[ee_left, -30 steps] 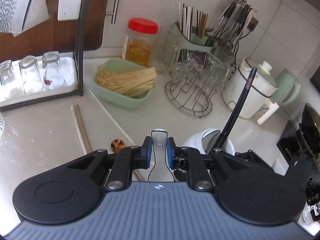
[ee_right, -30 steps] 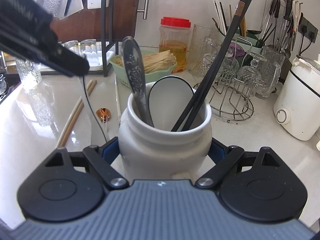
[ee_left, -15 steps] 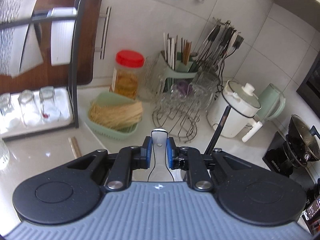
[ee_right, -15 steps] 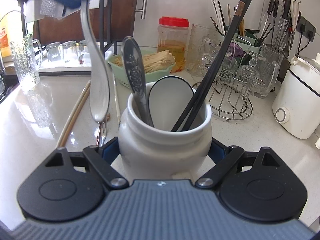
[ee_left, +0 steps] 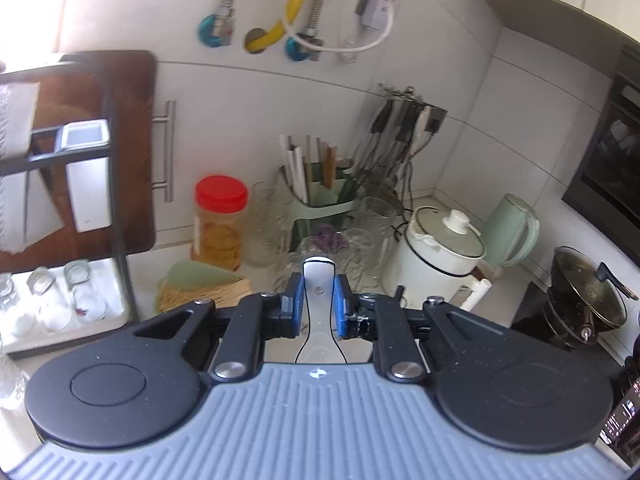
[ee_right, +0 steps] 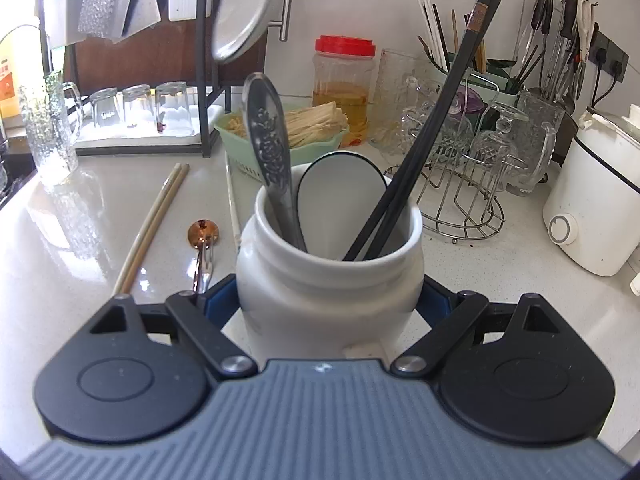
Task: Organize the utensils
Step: 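Lift the white spatula with the left gripper above the mug, then lower the white spatula into the mug with the left gripper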
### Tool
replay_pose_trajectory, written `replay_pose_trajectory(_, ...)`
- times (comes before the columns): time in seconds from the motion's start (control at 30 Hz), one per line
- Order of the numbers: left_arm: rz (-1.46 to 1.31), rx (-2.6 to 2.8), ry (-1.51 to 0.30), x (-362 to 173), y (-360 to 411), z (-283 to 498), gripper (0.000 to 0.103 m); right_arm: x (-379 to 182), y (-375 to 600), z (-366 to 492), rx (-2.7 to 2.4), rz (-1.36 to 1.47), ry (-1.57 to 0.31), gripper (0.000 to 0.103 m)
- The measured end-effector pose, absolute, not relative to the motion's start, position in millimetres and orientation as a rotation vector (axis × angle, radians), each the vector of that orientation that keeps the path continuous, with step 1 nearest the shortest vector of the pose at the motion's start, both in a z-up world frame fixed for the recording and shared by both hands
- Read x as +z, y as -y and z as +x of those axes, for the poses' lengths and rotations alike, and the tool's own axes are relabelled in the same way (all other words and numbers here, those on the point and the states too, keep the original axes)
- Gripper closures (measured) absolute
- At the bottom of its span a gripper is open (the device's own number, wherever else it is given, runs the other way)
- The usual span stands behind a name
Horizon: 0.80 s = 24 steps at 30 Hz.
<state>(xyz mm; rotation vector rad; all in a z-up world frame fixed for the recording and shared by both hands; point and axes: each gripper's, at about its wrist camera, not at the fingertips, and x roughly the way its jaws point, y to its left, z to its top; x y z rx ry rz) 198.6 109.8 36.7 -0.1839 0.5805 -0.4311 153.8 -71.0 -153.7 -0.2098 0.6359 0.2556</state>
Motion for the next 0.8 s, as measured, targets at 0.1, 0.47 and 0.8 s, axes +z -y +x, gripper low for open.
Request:
replay_pose_trajectory(0.1,-0.164,-0.472,-0.595,35,-96,201,0.085,-154,71,153,0.255,-0.208,-0.63,0.011)
replay_pose_trajectory(0.47,-0.068,-0.562,-0.694,-14,-46,209,0.085,-155,71,151,0.243,-0.198,-0.62,0.011)
replay_pose_trajectory(0.8,-0.007,-0.546,-0.744,-42,-32,210,0.085,-155,73,152,0.262,-0.204,-0.613,0.011)
